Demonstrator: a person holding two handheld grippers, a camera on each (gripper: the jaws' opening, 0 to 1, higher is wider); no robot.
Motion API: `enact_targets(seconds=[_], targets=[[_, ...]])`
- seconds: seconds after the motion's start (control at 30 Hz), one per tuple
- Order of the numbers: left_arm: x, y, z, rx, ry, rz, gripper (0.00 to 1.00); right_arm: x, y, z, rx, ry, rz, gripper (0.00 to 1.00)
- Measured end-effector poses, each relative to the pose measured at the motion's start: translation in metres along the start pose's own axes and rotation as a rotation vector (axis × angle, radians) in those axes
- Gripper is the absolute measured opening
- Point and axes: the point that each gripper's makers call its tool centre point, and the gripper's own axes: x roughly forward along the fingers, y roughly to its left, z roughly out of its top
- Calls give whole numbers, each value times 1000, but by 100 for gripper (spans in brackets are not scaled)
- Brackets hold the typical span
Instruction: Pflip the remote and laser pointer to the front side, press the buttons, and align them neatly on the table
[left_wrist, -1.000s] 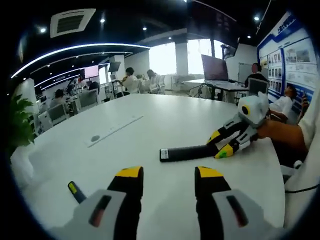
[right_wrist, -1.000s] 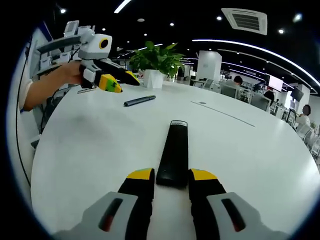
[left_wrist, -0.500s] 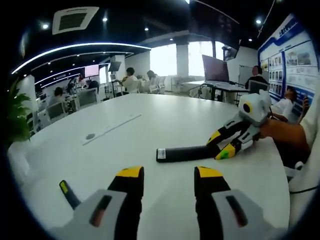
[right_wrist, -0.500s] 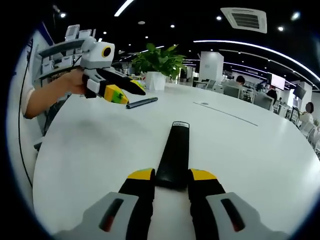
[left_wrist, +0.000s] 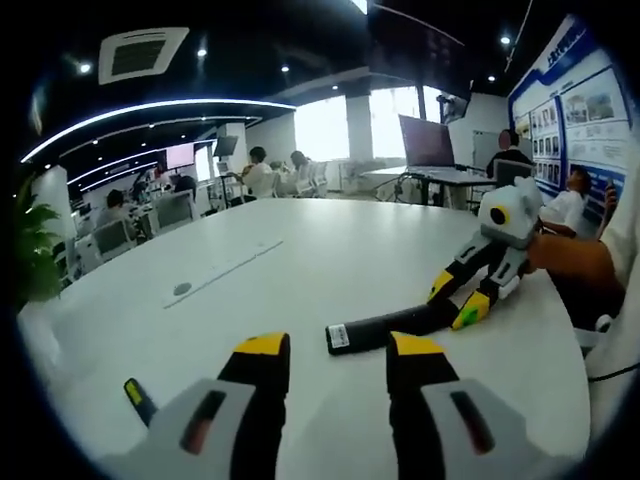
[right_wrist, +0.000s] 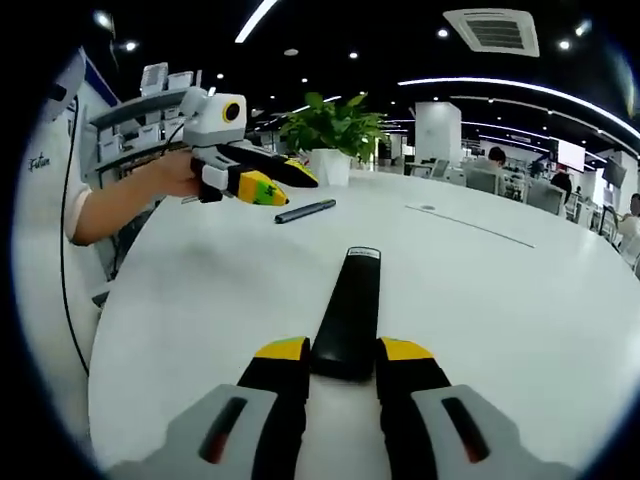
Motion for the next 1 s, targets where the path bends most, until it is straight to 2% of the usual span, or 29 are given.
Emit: enact_targets(seconds=[0.07,0.1,0.33,0.47,0.57,0.83,1.0], targets=[[4,-7,-4,14,13,-27,40,1,-1,-5,-39,31,-17,29],[5,-9,-4,13,13,-33,40,2,1,-3,-47,16,-18,29],[3,-11,-14,69,65,-48,41,1,-4,-4,-51,38,-47,29],[0,-10,-8,32,32,-59,41,1,-7,-3,-74,44,-78,29],[0,-9,-10,55,49,-54,41,0,-6,-1,-105,46,-90,29],[-6,-6,-17,95,80,-75,41,1,-9,1,-118,45,-99,28],[-6,-6,-7,43,41,-88,41,1,-9,1,-115,49,-100,28]])
